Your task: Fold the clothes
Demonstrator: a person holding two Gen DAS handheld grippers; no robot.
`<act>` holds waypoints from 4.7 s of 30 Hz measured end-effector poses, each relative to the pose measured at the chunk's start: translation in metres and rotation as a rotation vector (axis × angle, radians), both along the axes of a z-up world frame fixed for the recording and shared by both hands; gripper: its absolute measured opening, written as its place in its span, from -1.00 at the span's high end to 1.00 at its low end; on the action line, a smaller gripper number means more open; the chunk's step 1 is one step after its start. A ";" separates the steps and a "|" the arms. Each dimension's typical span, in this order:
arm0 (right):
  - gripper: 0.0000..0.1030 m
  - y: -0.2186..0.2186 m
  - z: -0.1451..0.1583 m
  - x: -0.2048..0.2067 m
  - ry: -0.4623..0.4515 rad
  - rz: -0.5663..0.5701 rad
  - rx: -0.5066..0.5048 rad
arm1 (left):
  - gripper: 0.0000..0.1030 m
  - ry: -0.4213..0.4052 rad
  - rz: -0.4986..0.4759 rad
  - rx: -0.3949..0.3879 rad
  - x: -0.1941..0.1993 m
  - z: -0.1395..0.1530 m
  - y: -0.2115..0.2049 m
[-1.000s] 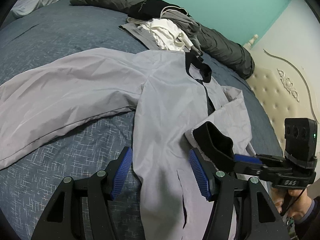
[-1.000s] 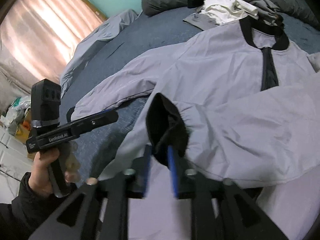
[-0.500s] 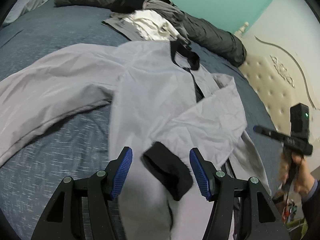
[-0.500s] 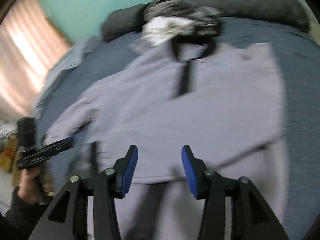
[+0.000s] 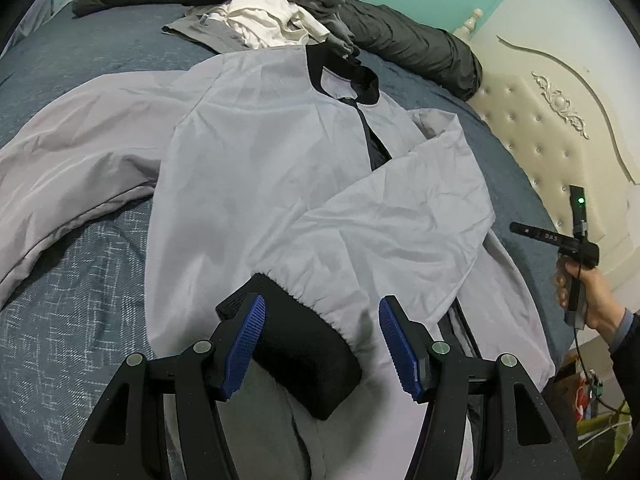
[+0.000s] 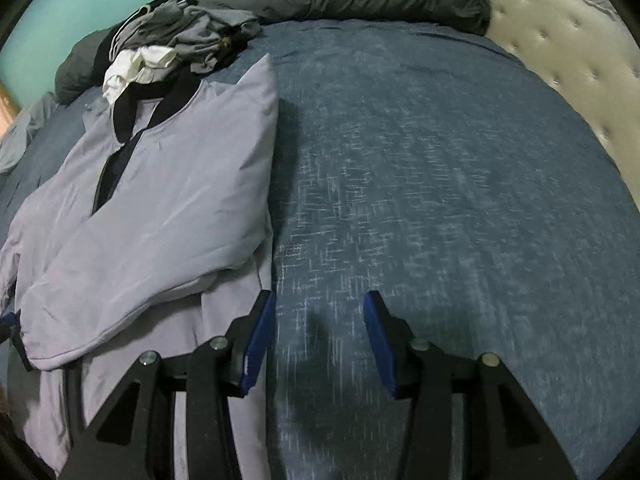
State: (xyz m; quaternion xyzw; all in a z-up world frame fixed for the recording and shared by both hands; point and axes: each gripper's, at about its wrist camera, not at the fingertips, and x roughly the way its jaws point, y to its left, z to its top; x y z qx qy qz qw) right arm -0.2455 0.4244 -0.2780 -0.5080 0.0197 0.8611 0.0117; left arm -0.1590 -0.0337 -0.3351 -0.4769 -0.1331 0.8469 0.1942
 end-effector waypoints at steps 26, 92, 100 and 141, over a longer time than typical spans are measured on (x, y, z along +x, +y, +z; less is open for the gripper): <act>0.29 -0.016 -0.022 -0.051 0.120 0.022 0.046 | -0.23 -0.043 -0.035 -0.047 -0.009 -0.024 0.021; 0.15 0.021 0.024 -0.072 0.137 0.007 -0.103 | -0.25 -0.048 -0.026 -0.014 -0.054 0.006 -0.007; 0.15 -0.005 0.015 -0.078 0.130 0.038 -0.119 | -0.25 -0.123 -0.077 -0.036 -0.056 -0.016 -0.005; 0.15 0.022 0.043 0.035 0.119 -0.003 -0.223 | 0.51 -0.188 -0.074 -0.057 0.022 0.004 -0.018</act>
